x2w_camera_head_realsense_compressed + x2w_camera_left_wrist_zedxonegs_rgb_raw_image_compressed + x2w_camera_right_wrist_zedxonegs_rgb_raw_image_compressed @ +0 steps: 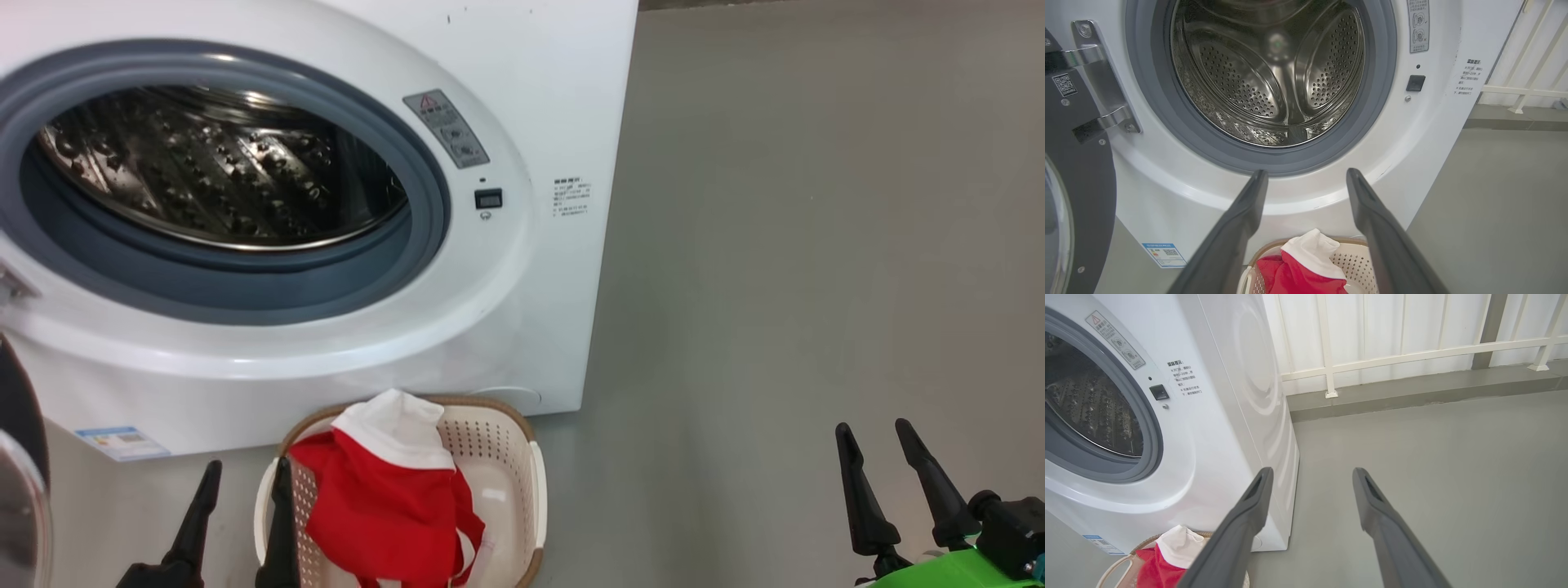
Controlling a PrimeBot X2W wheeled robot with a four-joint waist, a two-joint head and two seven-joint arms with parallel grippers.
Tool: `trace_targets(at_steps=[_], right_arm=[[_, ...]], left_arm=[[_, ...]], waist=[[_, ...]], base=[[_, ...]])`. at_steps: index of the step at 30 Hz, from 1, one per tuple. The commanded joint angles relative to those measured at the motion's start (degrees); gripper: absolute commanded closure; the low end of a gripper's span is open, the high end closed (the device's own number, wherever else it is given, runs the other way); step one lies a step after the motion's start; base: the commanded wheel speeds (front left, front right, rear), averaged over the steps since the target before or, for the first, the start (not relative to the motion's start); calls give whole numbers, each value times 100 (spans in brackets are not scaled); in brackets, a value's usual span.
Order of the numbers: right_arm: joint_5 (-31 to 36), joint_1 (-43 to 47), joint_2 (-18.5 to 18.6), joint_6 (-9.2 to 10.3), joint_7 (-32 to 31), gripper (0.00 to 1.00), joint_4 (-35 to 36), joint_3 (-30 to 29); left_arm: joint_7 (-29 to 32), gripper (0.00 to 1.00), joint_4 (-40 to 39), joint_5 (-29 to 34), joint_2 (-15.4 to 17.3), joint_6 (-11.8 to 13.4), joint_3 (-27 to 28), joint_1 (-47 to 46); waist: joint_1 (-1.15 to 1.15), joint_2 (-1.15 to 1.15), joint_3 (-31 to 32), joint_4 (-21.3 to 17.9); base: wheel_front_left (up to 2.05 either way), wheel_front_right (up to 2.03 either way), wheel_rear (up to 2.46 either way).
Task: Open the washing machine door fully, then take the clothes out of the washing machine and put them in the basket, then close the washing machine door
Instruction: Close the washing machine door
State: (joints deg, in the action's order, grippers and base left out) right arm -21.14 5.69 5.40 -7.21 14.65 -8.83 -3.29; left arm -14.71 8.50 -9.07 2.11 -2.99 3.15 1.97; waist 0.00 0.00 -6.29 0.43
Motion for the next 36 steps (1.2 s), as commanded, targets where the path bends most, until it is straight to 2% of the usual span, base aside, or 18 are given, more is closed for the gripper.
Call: trace_targets(at_steps=[1, 14, 27, 33, 36], right_arm=[[49, -105, 87, -28, 35, 0, 149, 83], [40, -78, 88, -28, 35, 0, 131, 103], [43, -25, 105, -28, 35, 0, 130, 118], [44, -13, 114, -28, 35, 0, 143, 171], [39, -33, 166, -28, 35, 0, 125, 262]], left_arm=[[-29, 0, -107, -4, 76, 18, 180, -191], [-29, 0, -72, -18, 76, -9, 159, -171], [-29, 0, 30, -166, 76, -40, 77, -149], [-29, 0, 45, -276, 76, -18, 40, -163], [-29, 0, 47, -403, 76, 78, 5, -140]], waist=[[0, 0, -6, 4], [0, 0, 35, 47], [0, 0, 96, 120], [0, 0, 109, 326], [0, 0, 111, 627]], base=[[-159, 159, 0], [-155, 155, 0], [-21, 21, 0], [0, 0, 0], [0, 0, 0]])
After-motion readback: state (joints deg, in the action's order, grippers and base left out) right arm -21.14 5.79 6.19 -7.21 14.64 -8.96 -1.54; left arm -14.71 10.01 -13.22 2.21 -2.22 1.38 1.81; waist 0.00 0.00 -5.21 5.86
